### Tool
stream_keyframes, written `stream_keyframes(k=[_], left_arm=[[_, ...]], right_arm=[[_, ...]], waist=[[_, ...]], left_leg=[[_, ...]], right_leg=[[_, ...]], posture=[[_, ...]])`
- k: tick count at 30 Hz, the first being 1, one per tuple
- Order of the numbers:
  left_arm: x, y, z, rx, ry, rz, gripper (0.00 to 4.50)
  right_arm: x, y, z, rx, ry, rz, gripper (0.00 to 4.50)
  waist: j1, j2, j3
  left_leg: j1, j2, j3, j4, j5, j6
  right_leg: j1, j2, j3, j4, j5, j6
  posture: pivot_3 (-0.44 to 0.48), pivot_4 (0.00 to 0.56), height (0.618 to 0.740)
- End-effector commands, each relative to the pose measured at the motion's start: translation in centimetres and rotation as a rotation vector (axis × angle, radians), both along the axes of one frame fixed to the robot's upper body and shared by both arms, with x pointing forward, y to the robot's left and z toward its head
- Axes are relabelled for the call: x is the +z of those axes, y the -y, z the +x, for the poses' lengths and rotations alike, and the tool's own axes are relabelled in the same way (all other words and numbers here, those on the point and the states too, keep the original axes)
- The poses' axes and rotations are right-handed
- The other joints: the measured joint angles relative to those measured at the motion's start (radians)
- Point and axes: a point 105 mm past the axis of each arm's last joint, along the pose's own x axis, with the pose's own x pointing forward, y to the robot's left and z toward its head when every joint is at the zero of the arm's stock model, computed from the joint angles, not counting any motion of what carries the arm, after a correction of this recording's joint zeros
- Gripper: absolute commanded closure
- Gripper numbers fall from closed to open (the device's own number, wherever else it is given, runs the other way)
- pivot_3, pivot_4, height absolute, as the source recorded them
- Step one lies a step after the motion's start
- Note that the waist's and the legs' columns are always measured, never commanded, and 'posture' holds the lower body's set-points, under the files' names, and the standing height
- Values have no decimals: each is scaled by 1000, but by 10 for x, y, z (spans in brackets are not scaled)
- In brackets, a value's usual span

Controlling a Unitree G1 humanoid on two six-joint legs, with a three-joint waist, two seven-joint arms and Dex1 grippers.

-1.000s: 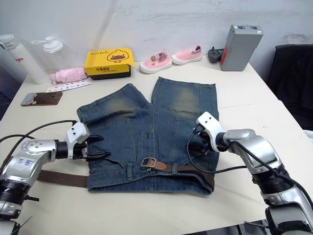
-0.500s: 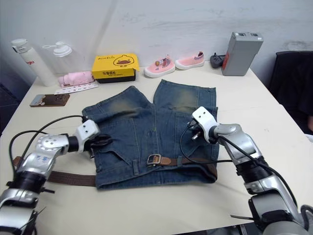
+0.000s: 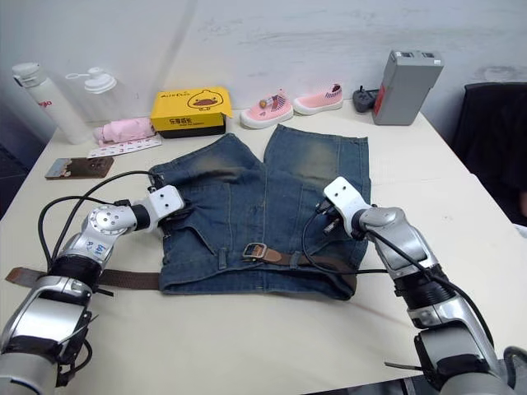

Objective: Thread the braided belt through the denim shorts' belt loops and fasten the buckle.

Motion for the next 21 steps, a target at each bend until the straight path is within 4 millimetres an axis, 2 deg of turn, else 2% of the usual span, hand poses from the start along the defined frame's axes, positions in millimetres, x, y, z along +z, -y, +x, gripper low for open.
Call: stream_keyframes(k=[1,8,12,15,16,17,21], left_arm=[[-13,-11,-1,40,-27,57,3439],[-6,-6,4,31,27,54,3439],[3,-6,4,28,49,-7,3439],[24,-5,3,34,90,-141,3439],[30,-6,1,25,103,-168,2924],[34,-6,-1,18,109,-180,2725],[62,-8,-24,-14,137,-249,1049]], right_arm=[[-22,13,-13,-51,-104,-29,4444],[-22,9,-13,-49,-107,-29,4444],[-16,8,-10,-54,-82,-15,4444],[9,0,-2,-57,13,82,4444],[16,-1,-1,-53,48,88,4500],[20,-1,0,-51,67,86,3852],[46,-18,-17,53,97,229,2168]], waist=[[1,0,0],[2,-1,0],[1,-2,0],[-2,-4,2],[-3,-5,3],[-4,-5,4],[-6,-3,6]], left_leg=[[0,0,0,0,0,0],[0,0,0,0,0,0],[0,0,0,0,0,0],[-1,0,0,0,0,0],[-2,0,0,0,0,0],[-3,1,0,0,0,0],[-6,0,0,0,1,0]], right_leg=[[0,0,0,0,0,0],[0,0,0,0,0,0],[0,0,0,0,0,0],[-1,0,0,0,0,0],[-3,0,0,0,0,0],[-5,0,0,1,0,0],[-8,1,0,2,0,0]], posture=[[0,150,706],[0,150,706],[0,150,706],[0,150,706],[0,150,706],[0,150,706],[0,150,706]])
